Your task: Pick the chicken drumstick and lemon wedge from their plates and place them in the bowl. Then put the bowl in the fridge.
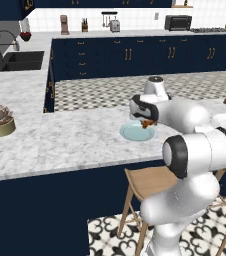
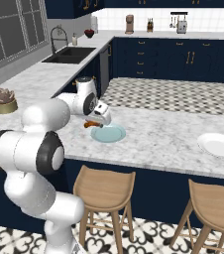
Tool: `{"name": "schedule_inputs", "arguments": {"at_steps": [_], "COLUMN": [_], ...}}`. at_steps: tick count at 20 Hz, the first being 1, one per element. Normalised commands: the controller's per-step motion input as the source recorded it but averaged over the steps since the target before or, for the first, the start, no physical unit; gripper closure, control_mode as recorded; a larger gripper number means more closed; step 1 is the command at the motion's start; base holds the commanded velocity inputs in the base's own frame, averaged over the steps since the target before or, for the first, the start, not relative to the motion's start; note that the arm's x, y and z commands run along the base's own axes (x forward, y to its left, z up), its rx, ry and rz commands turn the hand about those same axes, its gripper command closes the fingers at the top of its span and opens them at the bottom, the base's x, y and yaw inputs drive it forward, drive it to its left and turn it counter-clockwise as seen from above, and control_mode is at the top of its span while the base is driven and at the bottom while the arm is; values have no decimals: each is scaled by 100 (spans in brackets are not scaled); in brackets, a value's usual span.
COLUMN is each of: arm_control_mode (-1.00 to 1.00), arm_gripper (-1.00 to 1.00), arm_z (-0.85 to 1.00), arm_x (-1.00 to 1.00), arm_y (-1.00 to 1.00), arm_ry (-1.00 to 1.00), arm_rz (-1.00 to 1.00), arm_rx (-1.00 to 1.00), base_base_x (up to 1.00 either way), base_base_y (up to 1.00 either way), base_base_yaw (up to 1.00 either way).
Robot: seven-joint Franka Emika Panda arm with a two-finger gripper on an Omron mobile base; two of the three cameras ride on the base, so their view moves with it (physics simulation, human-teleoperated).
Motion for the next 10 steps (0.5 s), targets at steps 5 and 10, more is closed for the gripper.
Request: {"name": "schedule_inputs", "arguments": {"at_steps": [5, 10], "arm_control_mode": [-100, -100], "arm_gripper": [100, 100], "arm_z": [24, 12], "arm_x": [-100, -99], "arm_y": [0, -4], "arm_ry": [-21, -37], "arm_rz": [0, 0], "arm_rx": [0, 0], "base_base_x": [0, 0], "base_base_y": [0, 0], "base_base_yaw": [0, 0]}}
